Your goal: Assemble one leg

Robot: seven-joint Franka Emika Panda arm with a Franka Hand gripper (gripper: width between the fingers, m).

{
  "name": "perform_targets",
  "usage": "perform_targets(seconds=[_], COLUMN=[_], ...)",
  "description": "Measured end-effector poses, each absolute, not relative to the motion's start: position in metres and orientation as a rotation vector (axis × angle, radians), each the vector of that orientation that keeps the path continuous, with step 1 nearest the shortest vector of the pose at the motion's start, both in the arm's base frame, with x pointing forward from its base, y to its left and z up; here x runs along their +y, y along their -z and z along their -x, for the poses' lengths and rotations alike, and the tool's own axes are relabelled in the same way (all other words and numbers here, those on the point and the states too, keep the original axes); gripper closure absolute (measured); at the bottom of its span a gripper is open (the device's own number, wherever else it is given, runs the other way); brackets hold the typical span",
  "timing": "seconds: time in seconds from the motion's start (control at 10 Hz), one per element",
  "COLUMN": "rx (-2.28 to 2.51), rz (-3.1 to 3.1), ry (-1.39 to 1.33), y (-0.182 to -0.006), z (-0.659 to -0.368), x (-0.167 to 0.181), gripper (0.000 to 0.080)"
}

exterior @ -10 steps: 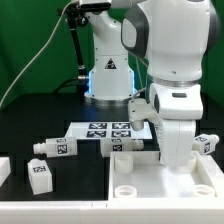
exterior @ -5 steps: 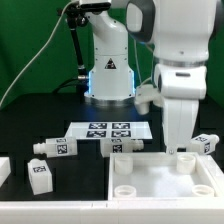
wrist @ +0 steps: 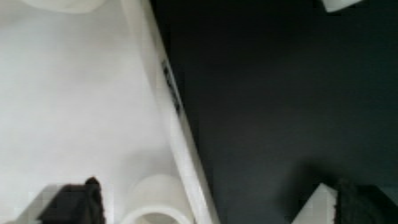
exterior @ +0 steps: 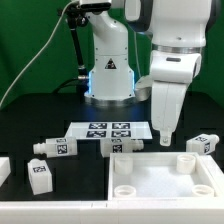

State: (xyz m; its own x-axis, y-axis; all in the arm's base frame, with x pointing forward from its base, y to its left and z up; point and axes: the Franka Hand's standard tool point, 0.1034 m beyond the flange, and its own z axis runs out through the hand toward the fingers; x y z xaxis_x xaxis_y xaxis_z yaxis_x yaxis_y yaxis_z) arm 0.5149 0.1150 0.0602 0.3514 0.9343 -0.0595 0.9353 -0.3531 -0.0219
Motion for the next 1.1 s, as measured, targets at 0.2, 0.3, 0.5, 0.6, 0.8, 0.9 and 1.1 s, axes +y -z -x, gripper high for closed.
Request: perform_targets(seconds=[0.2, 0.3, 0.5, 0.6, 0.8, 0.9, 1.1], rx=[1.605, 1.469, 1.033, 0.776, 0.36, 0.259, 0.048], rz=[-2.676, -2.752, -2.944, -3.034, -3.147, -3.168, -3.198], ry=[0.095, 0.087, 0.031, -0.004, -0.023, -0.013, 0.002], y=[-0.06, -0.06, -0.06, -0.053, -0.04, -0.04, -0.04], z=[-0.515, -0.513, -0.498, -0.483, -0.461, -0.46, -0.458], x=[0.115, 0.115, 0.114, 0.122, 0.141, 0.144, 0.147], gripper=[0.0151, 0.0151, 0.0151, 0.0151, 0.0151, 0.0151, 0.0151])
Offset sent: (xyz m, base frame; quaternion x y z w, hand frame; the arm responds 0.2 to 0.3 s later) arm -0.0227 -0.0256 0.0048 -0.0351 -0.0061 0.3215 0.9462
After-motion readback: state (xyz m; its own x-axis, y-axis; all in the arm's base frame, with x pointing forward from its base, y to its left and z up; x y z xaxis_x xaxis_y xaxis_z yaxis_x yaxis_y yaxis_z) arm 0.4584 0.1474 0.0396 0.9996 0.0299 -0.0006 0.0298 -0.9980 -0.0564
